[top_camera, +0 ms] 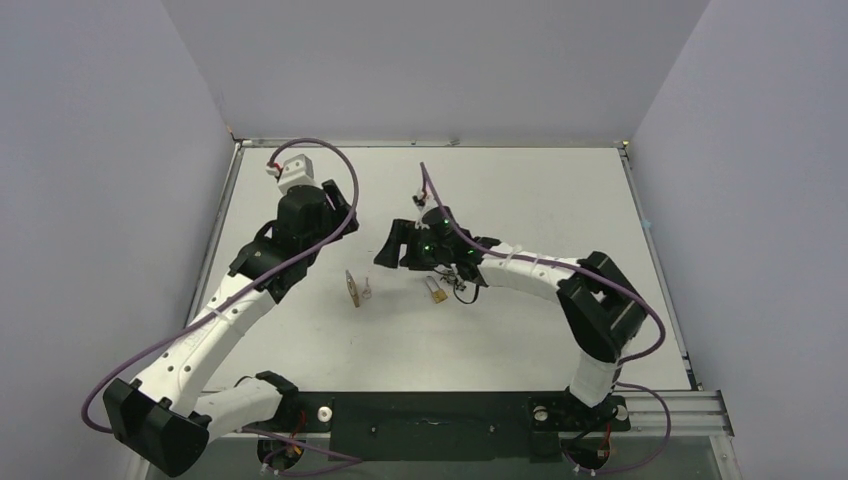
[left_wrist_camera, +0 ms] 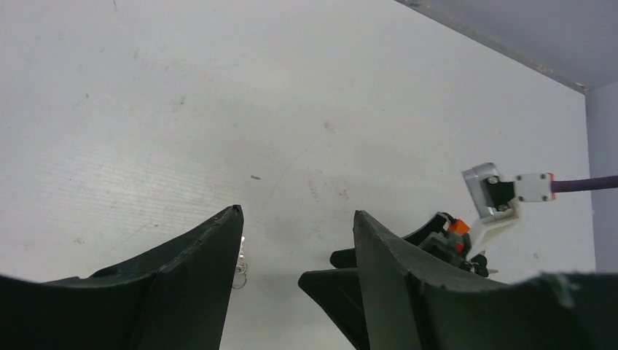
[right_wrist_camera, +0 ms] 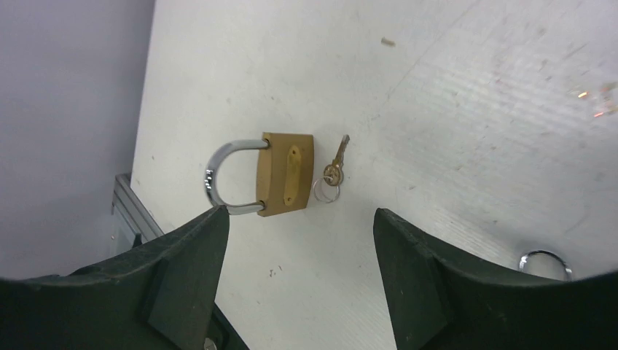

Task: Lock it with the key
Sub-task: Reset both arms

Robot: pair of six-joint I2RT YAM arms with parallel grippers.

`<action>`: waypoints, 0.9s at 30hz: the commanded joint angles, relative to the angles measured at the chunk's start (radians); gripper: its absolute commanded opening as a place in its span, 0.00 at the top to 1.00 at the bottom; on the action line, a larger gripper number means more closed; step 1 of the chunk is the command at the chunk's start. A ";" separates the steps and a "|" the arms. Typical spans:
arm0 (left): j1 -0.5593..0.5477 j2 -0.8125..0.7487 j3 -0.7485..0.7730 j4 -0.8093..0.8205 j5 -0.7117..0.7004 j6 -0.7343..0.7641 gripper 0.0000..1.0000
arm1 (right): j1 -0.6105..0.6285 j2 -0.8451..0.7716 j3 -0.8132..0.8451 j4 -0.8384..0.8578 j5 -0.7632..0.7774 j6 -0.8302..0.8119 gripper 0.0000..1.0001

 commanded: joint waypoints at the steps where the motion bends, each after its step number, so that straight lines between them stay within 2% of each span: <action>1: 0.003 0.038 0.150 -0.055 0.060 0.062 0.45 | -0.046 -0.194 -0.007 -0.022 0.094 -0.061 0.31; 8: -0.057 0.115 0.310 -0.115 0.059 0.095 0.44 | -0.114 -0.446 0.028 -0.187 0.262 -0.185 0.28; 14: -0.129 0.173 0.410 -0.130 0.052 0.121 0.44 | -0.186 -0.604 0.083 -0.309 0.365 -0.206 0.25; 21: -0.132 0.201 0.465 -0.156 0.073 0.153 0.43 | -0.206 -0.761 0.073 -0.334 0.510 -0.240 0.20; 27: -0.132 0.185 0.456 -0.153 0.073 0.159 0.43 | -0.212 -0.803 0.049 -0.331 0.537 -0.245 0.19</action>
